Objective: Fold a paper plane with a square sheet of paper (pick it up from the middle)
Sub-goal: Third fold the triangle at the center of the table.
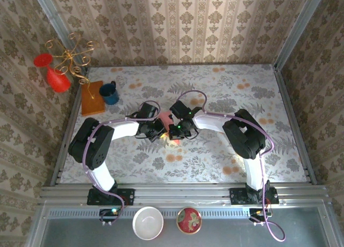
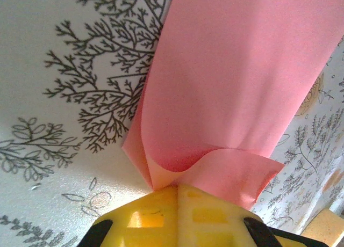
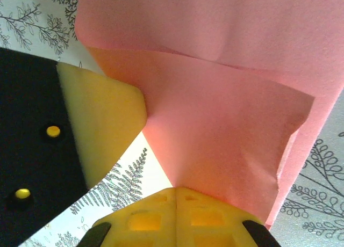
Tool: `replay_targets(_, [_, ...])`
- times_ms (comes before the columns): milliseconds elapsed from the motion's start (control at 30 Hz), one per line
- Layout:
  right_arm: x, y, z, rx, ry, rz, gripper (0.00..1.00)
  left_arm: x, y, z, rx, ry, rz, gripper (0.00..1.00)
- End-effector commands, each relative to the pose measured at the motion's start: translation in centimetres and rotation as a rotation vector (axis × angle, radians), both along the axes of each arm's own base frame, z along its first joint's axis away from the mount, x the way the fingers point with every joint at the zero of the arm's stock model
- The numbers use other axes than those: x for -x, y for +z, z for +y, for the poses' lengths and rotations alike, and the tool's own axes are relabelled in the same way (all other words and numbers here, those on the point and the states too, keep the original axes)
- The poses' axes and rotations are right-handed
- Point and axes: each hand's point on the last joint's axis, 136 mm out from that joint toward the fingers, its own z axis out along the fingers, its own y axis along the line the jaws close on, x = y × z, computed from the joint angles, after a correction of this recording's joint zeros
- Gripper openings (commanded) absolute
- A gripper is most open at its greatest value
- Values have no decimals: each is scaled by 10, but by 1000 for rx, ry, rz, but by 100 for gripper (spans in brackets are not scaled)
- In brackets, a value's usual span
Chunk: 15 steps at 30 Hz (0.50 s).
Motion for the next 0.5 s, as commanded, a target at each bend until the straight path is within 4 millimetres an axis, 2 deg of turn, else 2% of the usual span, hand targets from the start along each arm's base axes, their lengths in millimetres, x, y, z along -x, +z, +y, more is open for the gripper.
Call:
replay_targets(0, [6, -9, -9, 28, -12, 49, 8, 26, -42, 28, -139, 11, 124, 4])
replay_targets(167, [8, -11, -13, 16, -3, 54, 8, 29, -47, 33, -156, 11, 139, 4])
replay_targets(467, [27, -12, -26, -73, 42, 76, 9, 33, -55, 42, -186, 13, 166, 4])
